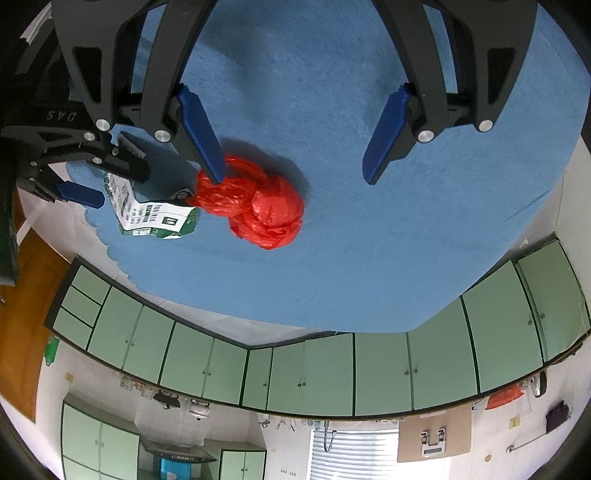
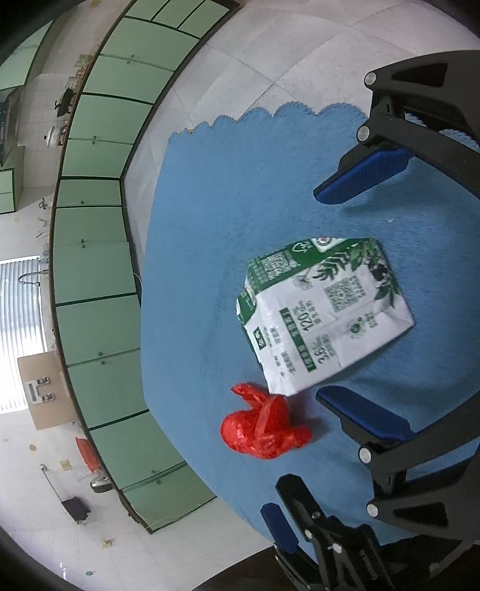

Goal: Collect trash
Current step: 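Return both tools to the table toward the red bag and milk carton, then close the right tool on the milk carton while the left tool grasps the red plastic bag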

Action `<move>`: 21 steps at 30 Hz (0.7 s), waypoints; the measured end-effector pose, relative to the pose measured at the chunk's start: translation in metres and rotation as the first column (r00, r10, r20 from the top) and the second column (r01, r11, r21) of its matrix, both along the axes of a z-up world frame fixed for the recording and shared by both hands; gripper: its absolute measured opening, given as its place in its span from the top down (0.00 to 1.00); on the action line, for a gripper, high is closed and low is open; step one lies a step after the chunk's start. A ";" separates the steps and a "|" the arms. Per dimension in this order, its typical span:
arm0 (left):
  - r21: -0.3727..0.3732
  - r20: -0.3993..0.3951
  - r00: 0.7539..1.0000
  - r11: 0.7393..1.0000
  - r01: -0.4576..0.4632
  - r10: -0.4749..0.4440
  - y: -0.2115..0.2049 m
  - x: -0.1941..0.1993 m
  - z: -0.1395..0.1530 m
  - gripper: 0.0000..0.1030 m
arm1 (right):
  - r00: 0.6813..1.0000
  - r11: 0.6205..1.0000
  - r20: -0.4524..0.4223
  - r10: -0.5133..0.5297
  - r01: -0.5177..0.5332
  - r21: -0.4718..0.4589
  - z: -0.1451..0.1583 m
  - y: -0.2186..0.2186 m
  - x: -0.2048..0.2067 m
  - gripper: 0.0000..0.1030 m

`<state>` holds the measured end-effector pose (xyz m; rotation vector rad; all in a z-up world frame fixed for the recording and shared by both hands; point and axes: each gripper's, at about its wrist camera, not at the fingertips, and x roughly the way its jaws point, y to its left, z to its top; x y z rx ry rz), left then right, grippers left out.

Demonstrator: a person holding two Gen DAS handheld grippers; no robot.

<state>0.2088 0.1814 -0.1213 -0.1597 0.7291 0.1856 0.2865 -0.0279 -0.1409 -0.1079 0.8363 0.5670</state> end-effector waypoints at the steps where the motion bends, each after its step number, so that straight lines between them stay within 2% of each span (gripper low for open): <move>1: -0.002 -0.003 1.000 1.000 -0.002 0.002 0.000 0.001 -0.001 0.27 | 1.000 1.000 0.000 -0.001 0.001 0.001 0.000 0.001 0.001 0.06; 4: -0.004 -0.007 1.000 1.000 -0.003 0.003 0.003 0.002 -0.003 0.27 | 1.000 1.000 -0.007 0.005 -0.005 0.010 -0.001 0.003 0.005 0.07; 6: -0.007 -0.009 1.000 1.000 -0.003 0.003 0.003 0.003 -0.005 0.27 | 1.000 1.000 -0.014 0.012 -0.012 0.011 -0.002 0.004 0.007 0.11; 10: -0.012 -0.012 1.000 1.000 -0.001 0.001 0.002 0.003 -0.006 0.27 | 0.999 0.999 -0.028 0.041 -0.040 0.024 -0.001 0.008 0.007 0.31; 16: -0.016 -0.006 1.000 1.000 0.008 -0.008 -0.003 0.002 -0.004 0.27 | 0.999 0.999 0.012 0.035 -0.035 0.021 0.004 0.004 0.000 0.32; 21: -0.025 0.002 0.999 0.999 0.032 -0.032 -0.013 0.002 -0.001 0.27 | 0.999 1.000 0.040 -0.028 0.028 0.015 0.009 -0.008 -0.009 0.32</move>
